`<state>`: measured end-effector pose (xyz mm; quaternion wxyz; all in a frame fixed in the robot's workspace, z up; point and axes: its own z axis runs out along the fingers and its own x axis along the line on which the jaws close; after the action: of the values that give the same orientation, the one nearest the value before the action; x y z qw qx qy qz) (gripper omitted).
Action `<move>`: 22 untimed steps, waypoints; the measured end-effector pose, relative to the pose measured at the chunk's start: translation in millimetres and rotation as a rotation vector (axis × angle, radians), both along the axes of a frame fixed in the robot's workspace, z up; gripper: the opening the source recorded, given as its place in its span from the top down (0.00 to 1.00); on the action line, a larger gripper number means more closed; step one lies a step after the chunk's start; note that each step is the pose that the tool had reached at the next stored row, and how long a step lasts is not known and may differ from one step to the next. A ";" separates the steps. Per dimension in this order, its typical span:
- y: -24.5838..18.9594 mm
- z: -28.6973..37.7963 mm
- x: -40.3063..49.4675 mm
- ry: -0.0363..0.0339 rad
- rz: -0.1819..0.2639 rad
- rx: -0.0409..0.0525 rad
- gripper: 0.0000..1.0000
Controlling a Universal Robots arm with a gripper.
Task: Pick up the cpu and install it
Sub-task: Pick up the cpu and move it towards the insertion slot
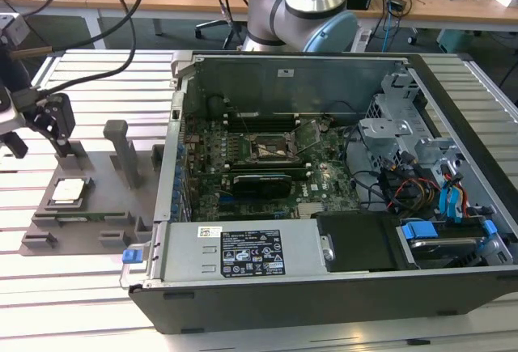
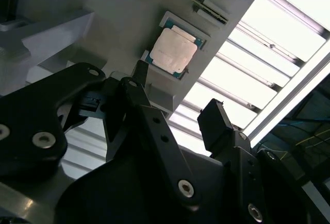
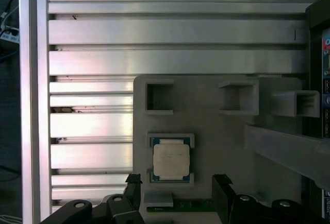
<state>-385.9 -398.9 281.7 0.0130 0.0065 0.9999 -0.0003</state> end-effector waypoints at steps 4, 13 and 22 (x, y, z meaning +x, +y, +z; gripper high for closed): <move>0.0 -1.3 0.0 0.0000 0.000 0.0000 0.34; 0.0 -4.0 0.0 0.0000 0.000 0.0000 0.34; 0.0 -6.4 0.0 0.0000 0.000 0.0000 0.34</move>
<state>-385.9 -398.9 275.3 0.0130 0.0065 0.9999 -0.0003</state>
